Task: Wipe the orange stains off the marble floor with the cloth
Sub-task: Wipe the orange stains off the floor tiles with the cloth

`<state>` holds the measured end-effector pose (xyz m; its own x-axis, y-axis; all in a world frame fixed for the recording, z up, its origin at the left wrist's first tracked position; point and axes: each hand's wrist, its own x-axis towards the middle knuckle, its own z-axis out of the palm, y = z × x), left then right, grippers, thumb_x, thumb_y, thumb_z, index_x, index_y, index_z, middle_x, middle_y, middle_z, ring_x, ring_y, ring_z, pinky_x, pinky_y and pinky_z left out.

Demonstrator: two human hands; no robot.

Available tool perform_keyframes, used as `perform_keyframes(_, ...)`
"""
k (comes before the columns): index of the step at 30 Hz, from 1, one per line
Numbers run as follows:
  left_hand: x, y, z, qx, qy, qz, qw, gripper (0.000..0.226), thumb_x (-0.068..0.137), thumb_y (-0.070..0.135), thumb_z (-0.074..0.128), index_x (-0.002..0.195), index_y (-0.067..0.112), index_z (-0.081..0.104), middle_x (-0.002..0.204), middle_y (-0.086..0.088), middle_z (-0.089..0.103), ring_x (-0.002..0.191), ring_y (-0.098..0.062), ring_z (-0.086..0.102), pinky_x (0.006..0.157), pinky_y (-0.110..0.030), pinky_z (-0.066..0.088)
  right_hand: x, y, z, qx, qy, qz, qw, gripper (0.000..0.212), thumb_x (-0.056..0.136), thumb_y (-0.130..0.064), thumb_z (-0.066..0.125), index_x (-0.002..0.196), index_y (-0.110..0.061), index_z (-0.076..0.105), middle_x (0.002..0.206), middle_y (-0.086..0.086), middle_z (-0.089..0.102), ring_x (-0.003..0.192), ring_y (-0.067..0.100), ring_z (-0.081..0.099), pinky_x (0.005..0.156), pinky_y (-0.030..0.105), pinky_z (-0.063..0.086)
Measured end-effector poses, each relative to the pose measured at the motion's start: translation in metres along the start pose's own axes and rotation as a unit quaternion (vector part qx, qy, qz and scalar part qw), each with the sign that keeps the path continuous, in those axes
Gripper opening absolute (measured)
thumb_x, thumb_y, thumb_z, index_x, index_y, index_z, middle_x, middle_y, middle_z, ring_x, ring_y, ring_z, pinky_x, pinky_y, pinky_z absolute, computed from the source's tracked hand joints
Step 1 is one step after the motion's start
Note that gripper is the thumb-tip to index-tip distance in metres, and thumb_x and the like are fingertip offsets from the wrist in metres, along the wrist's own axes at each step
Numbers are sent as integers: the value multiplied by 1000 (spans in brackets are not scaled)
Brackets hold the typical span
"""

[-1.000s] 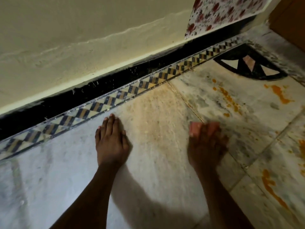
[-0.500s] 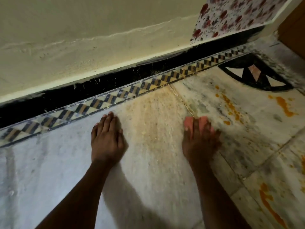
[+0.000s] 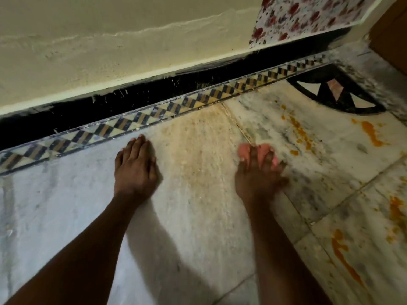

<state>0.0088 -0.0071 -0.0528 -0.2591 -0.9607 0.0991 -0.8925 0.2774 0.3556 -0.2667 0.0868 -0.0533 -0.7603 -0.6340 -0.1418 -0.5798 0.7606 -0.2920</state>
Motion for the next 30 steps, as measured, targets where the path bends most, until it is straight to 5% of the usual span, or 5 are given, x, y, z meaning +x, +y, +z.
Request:
perform_keyframes(6, -4, 4, -5, -2, -1, 11, 1000, 64, 101, 38, 37, 156, 6, 44, 165, -18, 40, 153, -38, 36, 124, -54, 29, -106, 11, 12, -60, -48, -262, 962, 64, 102, -58, 29, 160, -60, 3, 176, -11, -13, 161, 36, -18, 125, 70, -4)
perform_keyframes(13, -39, 32, 12, -33, -2, 60, 998, 67, 104, 50, 42, 154, 7, 48, 166, -14, 40, 153, -32, 38, 124, -49, 35, -18, 71, -12, -22, -11, 11, 1000, 66, 101, -66, 21, 164, -48, 11, 178, 3, 0, 161, 42, -9, 126, 69, 1)
perform_keyframes(18, -80, 91, 26, -77, -16, 84, 993, 59, 101, 34, 45, 153, 6, 50, 163, -16, 44, 150, -35, 43, 123, -46, 38, -66, 68, -4, -69, -15, -218, 973, 65, 101, -61, 28, 163, -53, 9, 178, -4, 1, 163, 38, 0, 126, 68, 6)
perform_keyframes(26, -172, 181, 51, -124, -32, 88, 988, 58, 99, 37, 51, 152, 11, 53, 164, -8, 45, 153, -26, 39, 123, -49, 36, -53, 181, -51, -51, -6, 38, 998, 73, 96, -64, 22, 166, -41, 18, 178, 7, 4, 162, 43, 1, 126, 66, 6)
perform_keyframes(30, -195, 201, 59, -105, -42, 121, 986, 60, 96, 32, 49, 151, 10, 53, 162, -12, 46, 151, -28, 41, 123, -50, 36, -55, 158, -37, -74, -4, -129, 989, 72, 95, -63, 25, 164, -45, 19, 178, 1, 6, 163, 39, 3, 125, 61, -10)
